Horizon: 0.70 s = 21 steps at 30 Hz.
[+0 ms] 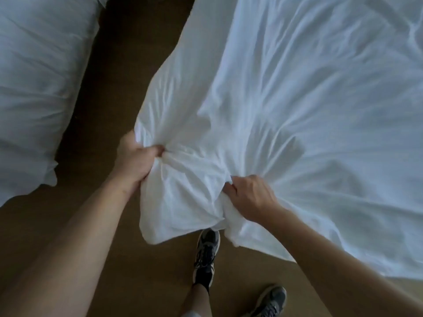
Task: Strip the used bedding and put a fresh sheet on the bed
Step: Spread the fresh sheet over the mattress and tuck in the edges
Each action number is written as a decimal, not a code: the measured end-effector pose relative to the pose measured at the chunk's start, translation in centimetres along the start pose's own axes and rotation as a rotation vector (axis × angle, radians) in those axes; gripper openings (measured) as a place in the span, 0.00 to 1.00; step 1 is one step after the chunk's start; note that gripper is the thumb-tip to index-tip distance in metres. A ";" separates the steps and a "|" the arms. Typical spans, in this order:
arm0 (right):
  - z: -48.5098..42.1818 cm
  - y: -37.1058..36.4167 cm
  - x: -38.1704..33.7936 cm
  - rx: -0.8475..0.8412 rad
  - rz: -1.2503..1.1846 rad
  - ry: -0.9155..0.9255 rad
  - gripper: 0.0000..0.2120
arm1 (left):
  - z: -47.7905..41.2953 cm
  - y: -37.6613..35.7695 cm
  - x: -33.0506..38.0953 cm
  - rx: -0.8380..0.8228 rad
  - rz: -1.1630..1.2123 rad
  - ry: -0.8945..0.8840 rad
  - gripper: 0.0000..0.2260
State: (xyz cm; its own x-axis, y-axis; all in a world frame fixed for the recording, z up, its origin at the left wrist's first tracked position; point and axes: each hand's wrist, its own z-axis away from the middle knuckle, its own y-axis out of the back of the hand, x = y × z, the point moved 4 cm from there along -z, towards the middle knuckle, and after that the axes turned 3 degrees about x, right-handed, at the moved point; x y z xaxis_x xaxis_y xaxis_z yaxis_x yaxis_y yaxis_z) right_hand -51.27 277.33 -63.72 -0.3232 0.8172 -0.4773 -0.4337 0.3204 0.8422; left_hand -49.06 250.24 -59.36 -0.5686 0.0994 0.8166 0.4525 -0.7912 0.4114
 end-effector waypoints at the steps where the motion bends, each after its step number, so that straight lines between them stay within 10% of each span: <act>1: 0.6 -1.2 0.2 -0.127 0.085 -0.003 0.22 | 0.8 0.5 -1.5 0.047 -0.145 0.002 0.19; 5: 0.9 -4.3 0.4 -0.324 0.202 -0.192 0.36 | 3.6 -2.6 -6.7 -0.474 -0.126 0.366 0.29; 8: 0.2 -4.5 -0.8 -0.106 0.243 -0.162 0.39 | 2.7 -2.5 -8.4 -0.367 -0.040 0.376 0.38; 12: -0.6 -3.7 -2.4 -0.049 0.207 -0.073 0.15 | 4.7 -2.5 -9.4 -0.344 -0.176 0.226 0.15; 16: 0.6 -0.9 -3.2 0.385 0.113 -0.043 0.14 | 2.3 1.4 -8.4 -0.223 0.003 0.101 0.13; 21: 5.0 -5.2 -1.8 0.167 0.037 -0.374 0.18 | 4.9 -1.9 -11.2 -0.385 -0.264 0.321 0.33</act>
State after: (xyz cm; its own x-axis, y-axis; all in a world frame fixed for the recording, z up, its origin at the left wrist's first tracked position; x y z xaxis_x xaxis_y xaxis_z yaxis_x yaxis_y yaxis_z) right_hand -44.25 276.62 -65.99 0.0058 0.9375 -0.3479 -0.2754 0.3359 0.9007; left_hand -40.13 253.58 -67.32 -0.8359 0.1835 0.5173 0.0171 -0.9333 0.3587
